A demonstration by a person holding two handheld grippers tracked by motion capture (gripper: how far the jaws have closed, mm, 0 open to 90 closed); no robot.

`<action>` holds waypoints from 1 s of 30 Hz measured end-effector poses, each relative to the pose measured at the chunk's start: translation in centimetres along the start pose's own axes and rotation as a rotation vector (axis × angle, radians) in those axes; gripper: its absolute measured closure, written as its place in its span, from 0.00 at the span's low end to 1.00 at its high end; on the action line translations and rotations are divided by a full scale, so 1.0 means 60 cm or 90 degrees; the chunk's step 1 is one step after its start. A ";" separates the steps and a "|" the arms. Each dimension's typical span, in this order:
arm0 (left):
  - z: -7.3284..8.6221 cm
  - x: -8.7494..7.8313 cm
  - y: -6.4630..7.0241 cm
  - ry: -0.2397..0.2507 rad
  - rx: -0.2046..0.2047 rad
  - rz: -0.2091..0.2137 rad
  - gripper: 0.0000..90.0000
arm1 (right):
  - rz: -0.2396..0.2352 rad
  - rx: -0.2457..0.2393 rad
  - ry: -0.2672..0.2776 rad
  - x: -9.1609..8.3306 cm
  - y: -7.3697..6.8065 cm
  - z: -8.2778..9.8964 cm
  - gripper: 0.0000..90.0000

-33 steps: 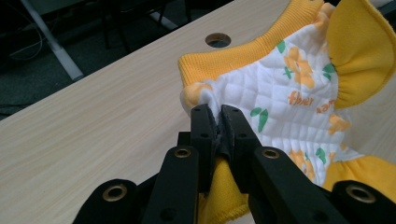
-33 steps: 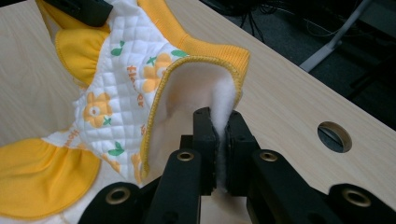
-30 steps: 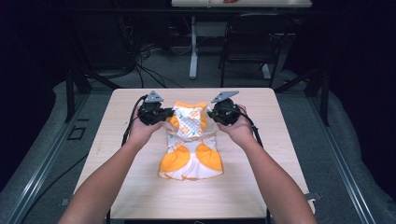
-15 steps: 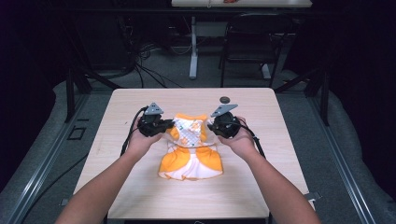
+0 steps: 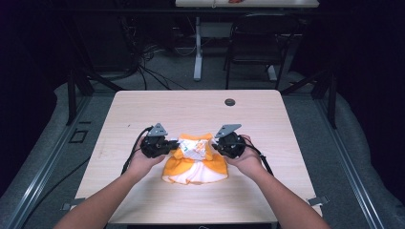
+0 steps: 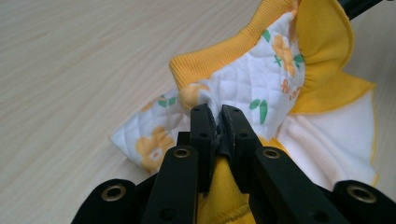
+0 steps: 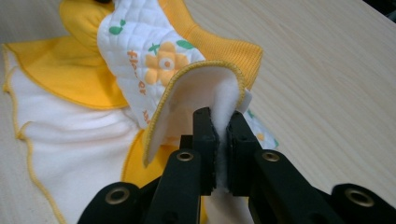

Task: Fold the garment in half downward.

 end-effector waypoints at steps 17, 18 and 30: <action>0.050 -0.011 0.043 -0.013 -0.002 0.040 0.85 | -0.057 0.033 -0.006 -0.009 -0.041 0.056 0.81; 0.048 -0.015 0.044 -0.010 -0.004 0.041 0.84 | -0.059 0.035 -0.004 -0.013 -0.040 0.056 0.79; 0.013 -0.063 0.021 0.020 -0.030 0.016 0.72 | -0.070 0.057 0.023 -0.077 -0.024 0.046 0.69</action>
Point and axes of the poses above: each handheld gripper's, and its own axes: x roughly forward along the jaws, z roughly out of its underside, y roughly to its right, the point moved 3 cm from there along x, roughly forward along the jaws, and after that the axes turned 1 degree about x, right-handed, at the moved point
